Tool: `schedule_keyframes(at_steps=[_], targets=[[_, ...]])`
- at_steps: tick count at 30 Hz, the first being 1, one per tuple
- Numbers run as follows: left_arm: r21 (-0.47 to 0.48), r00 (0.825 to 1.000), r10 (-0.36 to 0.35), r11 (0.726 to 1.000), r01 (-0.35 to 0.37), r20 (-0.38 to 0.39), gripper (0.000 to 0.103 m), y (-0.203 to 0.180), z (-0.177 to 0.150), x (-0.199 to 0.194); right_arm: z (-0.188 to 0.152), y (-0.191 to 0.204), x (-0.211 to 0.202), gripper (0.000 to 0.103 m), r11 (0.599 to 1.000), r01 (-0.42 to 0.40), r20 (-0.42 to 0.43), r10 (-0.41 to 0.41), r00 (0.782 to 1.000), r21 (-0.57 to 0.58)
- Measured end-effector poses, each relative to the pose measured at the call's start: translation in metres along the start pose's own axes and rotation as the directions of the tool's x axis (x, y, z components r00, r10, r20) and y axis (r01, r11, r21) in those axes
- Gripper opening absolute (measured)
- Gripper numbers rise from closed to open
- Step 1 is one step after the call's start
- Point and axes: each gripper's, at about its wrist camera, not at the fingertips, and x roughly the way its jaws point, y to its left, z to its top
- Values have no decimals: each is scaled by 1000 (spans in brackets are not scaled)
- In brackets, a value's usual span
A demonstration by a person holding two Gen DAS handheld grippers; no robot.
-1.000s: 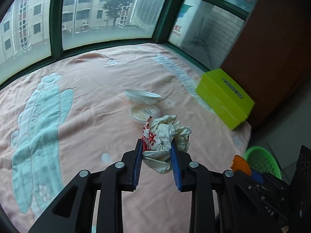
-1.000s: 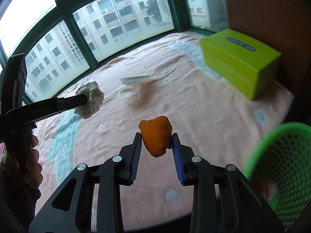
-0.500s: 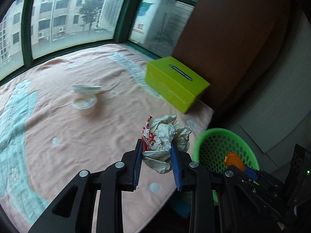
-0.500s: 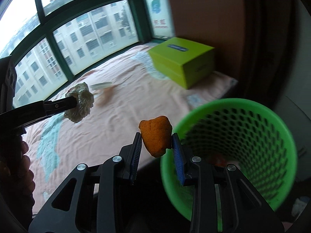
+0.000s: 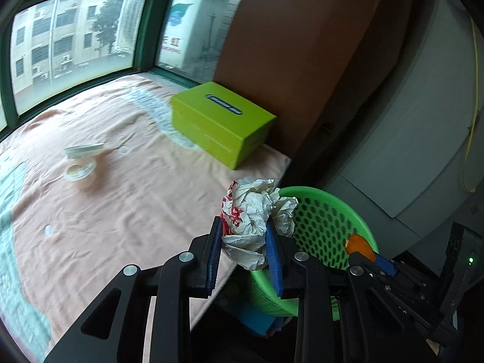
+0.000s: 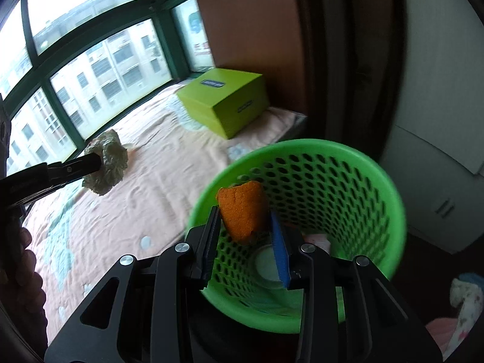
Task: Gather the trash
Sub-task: 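Carry tissue and sponge to the green basket and open both grippers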
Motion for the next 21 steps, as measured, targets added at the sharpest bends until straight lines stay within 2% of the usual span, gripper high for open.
schedule_keyframes(at_steps=[8,10,14,21], targets=[[62,999,-37,997,38,-19,27,-35,1,12,-5,-33,-12,41,997,44,14,-45,999,69],[73,999,-44,996,46,-26,27,-42,0,15,-6,-37,-15,46,996,49,21,-51,998,80],[95,997,-58,994,62,-47,27,-55,-3,22,-7,-46,-23,47,994,53,36,-57,998,98],[118,991,-86,988,98,-100,27,-75,-13,38,-6,-58,-34,58,991,60,73,-68,995,119]])
